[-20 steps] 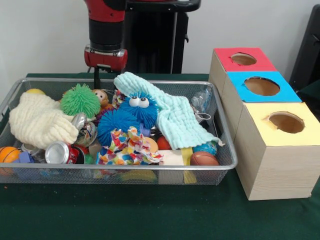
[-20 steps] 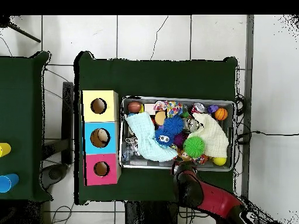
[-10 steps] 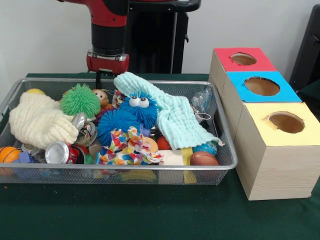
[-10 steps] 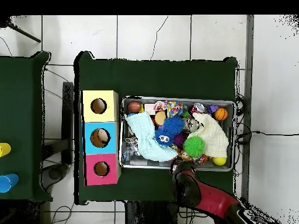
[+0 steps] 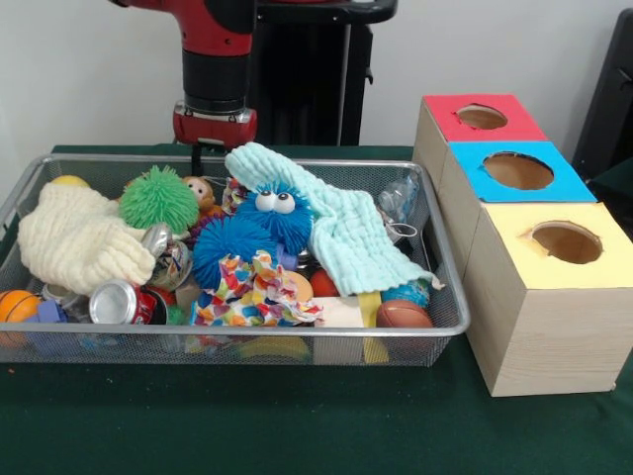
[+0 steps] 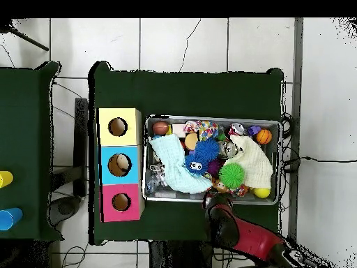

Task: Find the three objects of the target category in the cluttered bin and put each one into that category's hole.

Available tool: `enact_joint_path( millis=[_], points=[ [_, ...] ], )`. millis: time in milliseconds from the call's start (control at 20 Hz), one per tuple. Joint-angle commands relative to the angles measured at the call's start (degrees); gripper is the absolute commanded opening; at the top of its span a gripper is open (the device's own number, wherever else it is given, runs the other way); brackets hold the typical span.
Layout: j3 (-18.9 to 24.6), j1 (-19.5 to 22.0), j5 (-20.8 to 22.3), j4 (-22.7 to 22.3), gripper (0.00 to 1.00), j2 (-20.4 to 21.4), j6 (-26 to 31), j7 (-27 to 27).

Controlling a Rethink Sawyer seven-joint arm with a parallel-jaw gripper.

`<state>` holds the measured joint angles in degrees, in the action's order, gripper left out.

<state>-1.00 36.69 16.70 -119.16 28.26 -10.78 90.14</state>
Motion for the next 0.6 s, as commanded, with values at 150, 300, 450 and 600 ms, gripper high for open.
enact_joint_path(
  millis=[150,300,450,600],
  points=[
    [2.87,1.78,1.99,5.12,0.0,0.68,-4.12,9.02],
    [2.64,1.43,2.33,5.42,0.0,0.87,-3.99,8.57],
    [1.82,0.55,1.81,5.49,0.0,1.25,-3.19,8.55],
    [1.06,-0.15,1.32,5.56,0.0,1.26,-3.47,8.78]
  ],
)
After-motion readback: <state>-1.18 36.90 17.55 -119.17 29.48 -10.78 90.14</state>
